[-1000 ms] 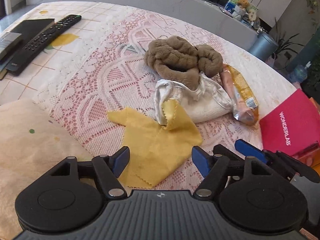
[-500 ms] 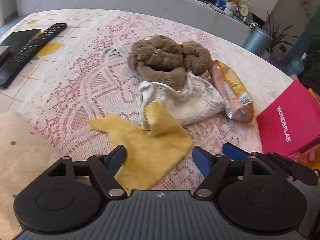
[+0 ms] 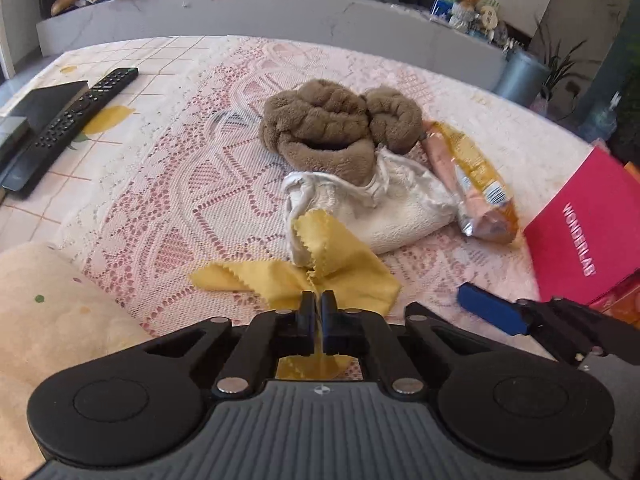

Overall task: Organize soft objects
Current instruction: 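Close the right tool on the white knit drawstring bag while the left holds the cloth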

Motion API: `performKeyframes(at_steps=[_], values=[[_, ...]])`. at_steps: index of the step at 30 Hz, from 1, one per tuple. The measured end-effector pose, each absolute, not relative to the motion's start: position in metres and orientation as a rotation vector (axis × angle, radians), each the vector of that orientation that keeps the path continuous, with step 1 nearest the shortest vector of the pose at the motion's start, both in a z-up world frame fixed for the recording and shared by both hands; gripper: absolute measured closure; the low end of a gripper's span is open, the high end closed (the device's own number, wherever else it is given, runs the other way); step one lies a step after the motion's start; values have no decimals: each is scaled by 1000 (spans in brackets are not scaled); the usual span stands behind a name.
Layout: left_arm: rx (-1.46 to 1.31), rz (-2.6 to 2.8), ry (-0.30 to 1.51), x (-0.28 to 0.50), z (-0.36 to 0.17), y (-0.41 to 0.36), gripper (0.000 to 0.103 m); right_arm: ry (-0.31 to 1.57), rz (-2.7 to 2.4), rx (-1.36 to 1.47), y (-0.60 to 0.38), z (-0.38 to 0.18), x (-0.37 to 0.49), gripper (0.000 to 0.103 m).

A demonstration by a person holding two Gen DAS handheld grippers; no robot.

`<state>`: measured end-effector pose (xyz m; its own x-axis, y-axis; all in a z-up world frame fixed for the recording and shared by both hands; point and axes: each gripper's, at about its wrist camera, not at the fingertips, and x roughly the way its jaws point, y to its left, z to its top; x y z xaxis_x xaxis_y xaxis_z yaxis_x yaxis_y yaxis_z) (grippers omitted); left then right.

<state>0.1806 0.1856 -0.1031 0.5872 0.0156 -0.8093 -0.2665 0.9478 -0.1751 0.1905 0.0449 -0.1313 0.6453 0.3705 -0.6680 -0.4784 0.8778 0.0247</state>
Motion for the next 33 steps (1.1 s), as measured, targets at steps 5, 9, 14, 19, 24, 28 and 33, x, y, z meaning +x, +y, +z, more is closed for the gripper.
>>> performKeyframes(at_steps=[5,9,14,19,24,28,33], values=[[-327,328,747,154,-77,199,100,686,523,-158,50,-123,191,64],[-366,374,715,154,-74,211,100,674,560,-180,64,-120,196,59],[-466,379,816,162,-91,225,99,621,610,-274,92,-118,200,29],[-587,412,806,155,-98,240,54,565,619,-429,118,-125,204,28],[-563,423,856,165,-104,238,35,645,616,-378,118,-137,224,29],[-575,423,865,172,-108,238,28,648,631,-334,116,-139,228,36],[-572,411,854,173,-108,235,31,620,650,-340,117,-140,219,54]])
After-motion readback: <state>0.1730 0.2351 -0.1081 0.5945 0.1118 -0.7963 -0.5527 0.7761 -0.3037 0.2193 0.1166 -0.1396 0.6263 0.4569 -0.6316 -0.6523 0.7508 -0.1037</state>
